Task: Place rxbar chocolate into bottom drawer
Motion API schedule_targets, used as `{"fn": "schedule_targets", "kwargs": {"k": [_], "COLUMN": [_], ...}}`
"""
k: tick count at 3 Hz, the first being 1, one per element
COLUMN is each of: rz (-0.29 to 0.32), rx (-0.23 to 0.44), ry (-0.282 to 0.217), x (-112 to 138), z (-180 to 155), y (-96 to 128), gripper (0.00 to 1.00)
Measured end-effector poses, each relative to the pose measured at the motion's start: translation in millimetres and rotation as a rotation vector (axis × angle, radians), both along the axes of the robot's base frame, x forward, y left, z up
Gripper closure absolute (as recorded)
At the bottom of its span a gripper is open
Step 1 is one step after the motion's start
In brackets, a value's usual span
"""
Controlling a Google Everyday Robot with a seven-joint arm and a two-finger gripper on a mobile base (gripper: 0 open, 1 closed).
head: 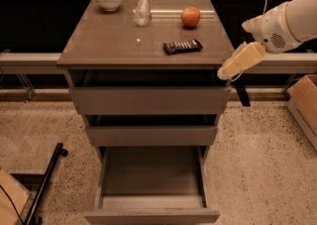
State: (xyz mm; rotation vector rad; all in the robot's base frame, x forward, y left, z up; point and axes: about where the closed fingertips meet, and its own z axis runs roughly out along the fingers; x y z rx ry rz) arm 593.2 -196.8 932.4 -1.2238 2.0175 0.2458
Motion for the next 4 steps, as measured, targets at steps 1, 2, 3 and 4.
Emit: {"fn": "schedule_targets", "kwargs": {"k": [1,2,3,4], "rz": [-0.012,-0.043,-0.072,-0.094], "rx": [0.027,0.101,0.164,0.204], "ry": [0.008,-0.004,-0.044,-0.081], "x": [0,14,48,82], "z": [-4,-18,-27,-37], "y": [1,19,32,39], "gripper": [0.00,0.00,0.00,0.00]}}
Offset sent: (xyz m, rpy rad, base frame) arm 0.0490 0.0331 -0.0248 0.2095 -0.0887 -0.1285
